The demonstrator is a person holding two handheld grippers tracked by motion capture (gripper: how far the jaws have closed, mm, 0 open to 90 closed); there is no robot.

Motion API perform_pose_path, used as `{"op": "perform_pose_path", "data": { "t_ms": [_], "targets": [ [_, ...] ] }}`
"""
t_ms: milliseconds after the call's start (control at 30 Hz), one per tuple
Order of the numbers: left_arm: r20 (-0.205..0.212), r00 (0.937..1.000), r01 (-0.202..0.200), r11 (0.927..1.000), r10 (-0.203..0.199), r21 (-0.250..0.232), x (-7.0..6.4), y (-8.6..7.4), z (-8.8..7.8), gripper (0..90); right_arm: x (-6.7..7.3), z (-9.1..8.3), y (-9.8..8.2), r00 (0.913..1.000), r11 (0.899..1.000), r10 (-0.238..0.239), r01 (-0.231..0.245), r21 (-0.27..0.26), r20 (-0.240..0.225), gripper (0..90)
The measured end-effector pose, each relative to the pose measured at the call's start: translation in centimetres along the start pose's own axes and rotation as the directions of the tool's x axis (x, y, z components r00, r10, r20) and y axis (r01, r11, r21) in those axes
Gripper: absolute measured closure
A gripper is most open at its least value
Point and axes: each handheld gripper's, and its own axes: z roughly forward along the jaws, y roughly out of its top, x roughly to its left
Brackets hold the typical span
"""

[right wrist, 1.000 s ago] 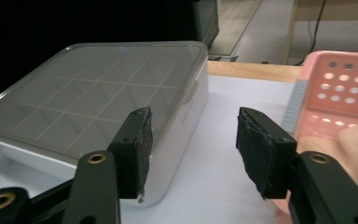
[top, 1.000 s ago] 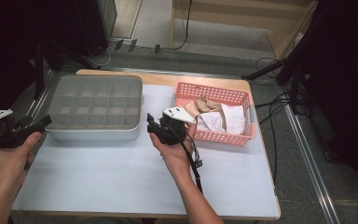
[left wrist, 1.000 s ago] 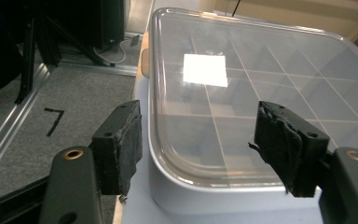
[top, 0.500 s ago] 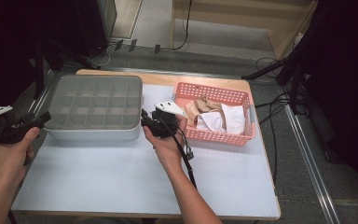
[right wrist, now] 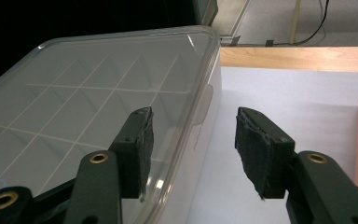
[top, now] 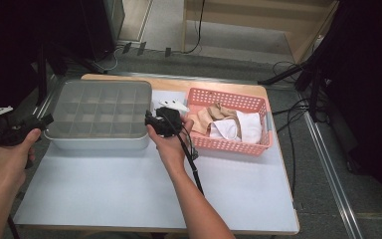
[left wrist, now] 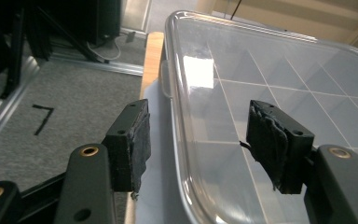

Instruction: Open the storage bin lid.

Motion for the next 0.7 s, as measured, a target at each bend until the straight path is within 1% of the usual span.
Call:
{"op": "perform_pose_path", "data": {
  "t_ms": [33,67,100,133,167,233,267,300,333,400,433,500,533,567,600,633,700],
  "targets": [
    [0.004,1.0000,0.007,1.0000,-0.007,0.005,0.0,0.1,0.4,40.9,0.0,0.3,0.1,1.0000,1.000,0.003,-0.003,0.009,-0.001,47.5],
    [0.004,1.0000,0.007,1.0000,-0.007,0.005,0.0,0.1,0.4,40.8,0.0,0.3,0.1,1.0000,1.000,0.003,-0.003,0.009,-0.001,47.5],
    [0.019,0.9997,0.017,0.9997,-0.018,0.017,0.2,0.3,1.2,40.8,0.0,0.8,0.2,0.9997,1.000,-0.016,0.015,0.022,0.017,46.9],
    [0.026,0.9994,0.023,0.9994,-0.023,0.024,0.3,0.5,1.5,41.0,0.0,1.1,0.3,0.9992,0.999,-0.029,0.028,0.025,0.029,46.7],
    [0.034,0.9990,0.029,0.9991,-0.030,0.030,0.5,0.6,1.8,41.1,-0.1,1.4,0.4,0.9991,0.999,-0.027,0.026,0.028,0.032,46.5],
    [0.061,0.9965,0.054,0.9977,-0.056,0.041,0.7,0.9,2.4,41.6,-0.4,1.9,0.6,0.9996,0.999,0.014,-0.015,0.031,0.024,46.4],
    [0.064,0.9962,0.057,0.9976,-0.059,0.039,0.9,1.1,2.6,41.4,-0.5,2.2,0.7,0.9991,0.998,0.039,-0.039,0.039,0.018,46.1],
    [0.050,0.9975,0.047,0.9982,-0.049,0.038,1.0,1.2,2.7,41.7,-0.6,2.4,0.9,0.9988,0.998,0.048,-0.048,0.046,0.010,45.5],
    [0.039,0.9980,0.048,0.9983,-0.050,0.034,1.1,1.4,2.7,43.8,-0.5,2.7,1.0,0.9988,0.997,0.047,-0.047,0.053,0.017,45.4],
    [0.056,0.9960,0.068,0.9974,-0.069,0.021,1.5,1.7,3.0,44.4,-0.5,3.2,1.1,0.9984,0.997,0.056,-0.056,0.061,0.013,45.1],
    [0.054,0.9965,0.063,0.9977,-0.065,0.026,1.6,1.8,3.1,44.5,-0.5,3.4,1.2,0.9986,0.997,0.050,-0.051,0.065,0.016,44.8],
    [0.047,0.9967,0.065,0.9971,-0.067,0.040,1.8,2.0,3.4,45.0,-0.4,3.7,1.2,0.9988,0.997,0.031,-0.034,0.070,0.039,44.6],
    [0.050,0.9958,0.075,0.9964,-0.077,0.040,1.8,2.0,3.6,45.2,-0.3,3.9,1.2,0.9986,0.997,0.026,-0.029,0.073,0.047,44.3],
    [0.045,0.9963,0.070,0.9963,-0.073,0.049,1.9,2.0,3.7,45.3,-0.3,4.0,1.2,0.9978,0.997,0.016,-0.021,0.069,0.064,44.4],
    [0.041,0.9972,0.060,0.9962,-0.062,0.063,1.9,2.0,3.9,45.9,-0.4,4.1,1.1,0.9970,0.997,0.026,-0.031,0.069,0.072,44.4],
    [0.034,0.9980,0.050,0.9959,-0.053,0.076,1.8,2.0,4.2,46.5,-0.6,4.3,1.1,0.9968,0.996,0.045,-0.050,0.069,0.066,44.3],
    [0.025,0.9991,0.031,0.9963,-0.033,0.080,1.8,2.0,4.6,47.6,-0.9,4.6,0.9,0.9956,0.995,0.064,-0.069,0.074,0.068,43.9]
  ]
}}
